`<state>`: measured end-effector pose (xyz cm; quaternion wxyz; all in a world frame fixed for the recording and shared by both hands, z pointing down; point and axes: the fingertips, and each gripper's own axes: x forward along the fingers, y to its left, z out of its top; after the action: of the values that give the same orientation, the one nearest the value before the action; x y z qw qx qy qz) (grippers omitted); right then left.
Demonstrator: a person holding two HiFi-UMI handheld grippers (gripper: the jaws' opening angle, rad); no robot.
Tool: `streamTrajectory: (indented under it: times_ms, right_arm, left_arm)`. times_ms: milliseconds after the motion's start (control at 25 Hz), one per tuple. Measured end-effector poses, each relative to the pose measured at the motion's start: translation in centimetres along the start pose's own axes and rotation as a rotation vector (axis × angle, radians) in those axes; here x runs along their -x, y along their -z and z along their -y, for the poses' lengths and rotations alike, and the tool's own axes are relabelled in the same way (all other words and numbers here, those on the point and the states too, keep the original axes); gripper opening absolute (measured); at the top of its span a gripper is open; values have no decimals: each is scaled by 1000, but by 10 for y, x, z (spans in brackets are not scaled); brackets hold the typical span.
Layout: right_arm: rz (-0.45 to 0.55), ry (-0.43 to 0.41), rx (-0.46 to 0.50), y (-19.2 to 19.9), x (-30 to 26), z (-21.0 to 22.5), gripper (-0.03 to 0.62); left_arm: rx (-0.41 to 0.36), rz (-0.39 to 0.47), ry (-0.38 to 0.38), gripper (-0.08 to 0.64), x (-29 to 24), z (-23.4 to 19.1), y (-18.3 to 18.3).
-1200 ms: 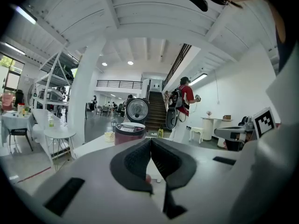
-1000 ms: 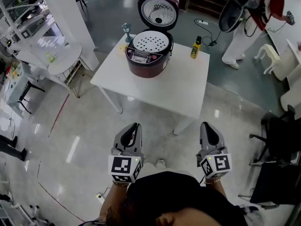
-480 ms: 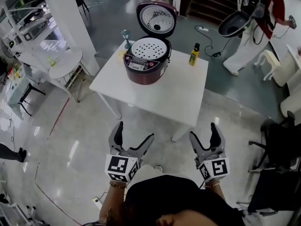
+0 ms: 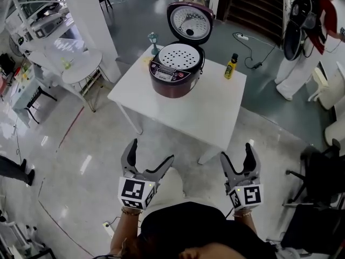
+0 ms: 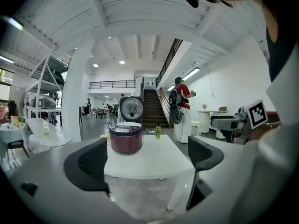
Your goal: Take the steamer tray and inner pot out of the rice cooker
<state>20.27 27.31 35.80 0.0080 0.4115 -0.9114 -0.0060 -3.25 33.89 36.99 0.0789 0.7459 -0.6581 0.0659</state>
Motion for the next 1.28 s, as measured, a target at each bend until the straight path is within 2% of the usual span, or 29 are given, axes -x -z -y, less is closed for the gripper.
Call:
streamTrajectory:
  times_ms: [200,520,680,920,1080,1280]
  right_arm:
    - [-27,-4,5,9,-17,8,370]
    - [-9,20,27,2,-63,24,370]
    - [-1,21,48,-2,-97,33,370]
    - [-10,38,44,-3,-151,45,370]
    - [0,41,54,-14,-189,51,370]
    - [6,51,62,-24,-232,60,370]
  left_arm:
    - [-21,14,-20,511,-15,-10,-12]
    - [-35,13,-20,509,-57,-36,-17]
    - [-79,12,5,509,-85,-50,-24]
    - [-89,97,31,509,-124,-79,-54]
    - [-144,130,63,509,-157,-97,-82]
    - [-136,121,83,509,-194,-119,-96]
